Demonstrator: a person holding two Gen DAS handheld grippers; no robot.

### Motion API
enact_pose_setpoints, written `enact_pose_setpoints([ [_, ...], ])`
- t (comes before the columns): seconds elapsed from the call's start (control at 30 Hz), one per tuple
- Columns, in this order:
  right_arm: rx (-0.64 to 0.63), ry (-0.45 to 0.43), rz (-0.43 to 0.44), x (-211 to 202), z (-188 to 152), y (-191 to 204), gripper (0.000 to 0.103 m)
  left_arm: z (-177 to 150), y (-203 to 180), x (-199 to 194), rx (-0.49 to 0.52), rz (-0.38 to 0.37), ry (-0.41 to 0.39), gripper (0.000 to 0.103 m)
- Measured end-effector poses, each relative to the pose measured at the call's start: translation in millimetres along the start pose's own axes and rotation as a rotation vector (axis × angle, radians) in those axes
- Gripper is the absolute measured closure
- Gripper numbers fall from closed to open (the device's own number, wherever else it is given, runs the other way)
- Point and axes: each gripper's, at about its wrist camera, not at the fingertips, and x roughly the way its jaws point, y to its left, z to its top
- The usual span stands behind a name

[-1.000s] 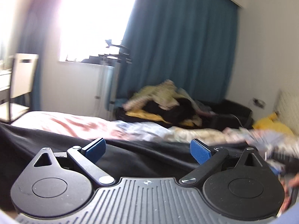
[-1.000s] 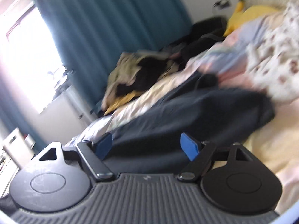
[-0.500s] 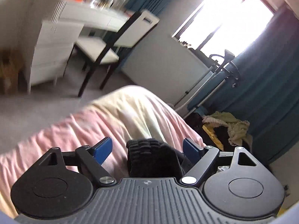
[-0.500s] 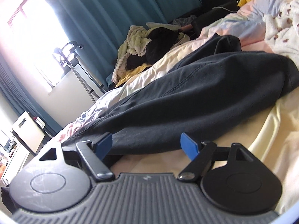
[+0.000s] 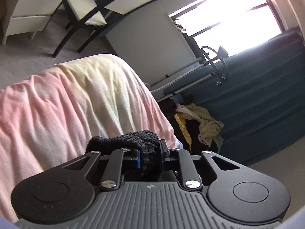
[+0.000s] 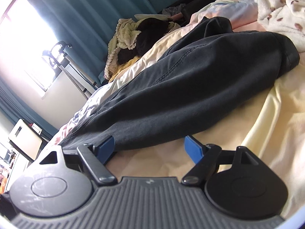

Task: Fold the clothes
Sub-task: 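Grasp the ribbed cuff with the left tool and lift it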

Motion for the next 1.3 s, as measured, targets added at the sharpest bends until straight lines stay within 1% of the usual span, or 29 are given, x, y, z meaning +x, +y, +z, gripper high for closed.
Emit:
enact_pose_setpoints([
  [0.03, -0.002, 0.002, 0.002, 0.3, -0.4, 0.6, 0.021, -5.1, -5.4, -7.8, 0.035, -0.022, 0.013, 0.086],
  [0.1, -0.014, 0.001, 0.003, -0.6, -0.6, 2.5, 0.021, -23.5, -18.7, -23.4, 0.176, -0.053, 0.042, 0.085],
  [0.2, -0.036, -0.004, 0.009, -2.0, -0.9, 6.7, 0.021, -58.3, -24.9, -47.2, 0.365, -0.101, 0.102, 0.085],
  [0.27, -0.043, -0.003, 0.017, -2.7, -1.3, 8.6, 0.021, -84.0, -23.8, -60.1, 0.484, -0.105, 0.157, 0.085],
  [0.33, -0.045, 0.003, 0.023, -2.5, -2.2, 9.8, 0.021, -109.5, -13.6, -69.4, 0.556, -0.129, 0.218, 0.085],
  [0.4, -0.048, 0.008, 0.025, -2.0, -3.3, 11.3, 0.021, -126.0, 0.6, -75.0, 0.577, -0.184, 0.279, 0.085],
  [0.5, -0.048, 0.015, 0.033, -2.2, -4.3, 12.5, 0.021, -140.4, 17.7, -74.9, 0.558, -0.233, 0.334, 0.082],
  [0.57, -0.047, 0.016, 0.037, -3.0, -4.7, 13.0, 0.021, -144.6, 24.8, -73.0, 0.532, -0.245, 0.351, 0.077],
  [0.6, -0.047, 0.016, 0.039, -3.3, -5.0, 13.3, 0.021, -144.9, 27.7, -71.4, 0.515, -0.247, 0.354, 0.070],
  [0.63, -0.047, 0.016, 0.039, -3.7, -5.1, 13.4, 0.021, -143.6, 31.0, -70.5, 0.490, -0.256, 0.347, 0.053],
  [0.67, -0.047, 0.017, 0.038, -3.9, -4.9, 13.4, 0.021, -140.3, 33.9, -70.7, 0.460, -0.253, 0.326, 0.042],
  [0.7, -0.045, 0.016, 0.037, -4.3, -4.8, 13.3, 0.021, -136.7, 36.7, -71.1, 0.430, -0.249, 0.304, 0.027],
  [0.73, -0.043, 0.015, 0.035, -4.6, -4.9, 13.5, 0.021, -132.6, 40.1, -72.5, 0.401, -0.265, 0.284, 0.024],
  [0.8, -0.041, 0.013, 0.033, -5.4, -5.2, 14.1, 0.021, -121.0, 52.8, -71.9, 0.298, -0.321, 0.267, 0.024],
  [0.87, -0.040, 0.013, 0.032, -5.6, -5.3, 14.5, 0.021, -106.0, 70.5, -67.8, 0.158, -0.353, 0.236, 0.024],
  [0.9, -0.041, 0.013, 0.031, -5.5, -5.4, 14.5, 0.020, -99.5, 77.3, -64.7, 0.110, -0.350, 0.216, 0.024],
  [1.0, -0.049, 0.018, 0.026, -3.4, -5.8, 15.3, 0.020, -78.2, 90.5, -39.2, 0.016, -0.283, 0.219, 0.025],
  [1.1, -0.057, 0.025, 0.023, -0.3, -7.0, 16.1, 0.020, -53.5, 88.0, -4.5, -0.003, -0.168, 0.238, 0.025],
  [1.17, -0.062, 0.027, 0.019, 0.7, -7.6, 16.5, 0.020, -36.9, 83.6, 18.3, -0.002, -0.115, 0.248, 0.027],
  [1.2, -0.066, 0.028, 0.017, 1.0, -8.0, 16.7, 0.020, -28.7, 80.6, 29.1, 0.008, -0.103, 0.259, 0.027],
  [1.27, -0.069, 0.029, 0.009, 2.2, -8.5, 15.9, 0.020, -17.2, 74.2, 50.2, 0.011, -0.071, 0.275, 0.031],
  [1.3, -0.068, 0.031, 0.006, 3.2, -8.6, 15.3, 0.020, -12.3, 69.5, 60.4, 0.021, -0.054, 0.288, 0.038],
])
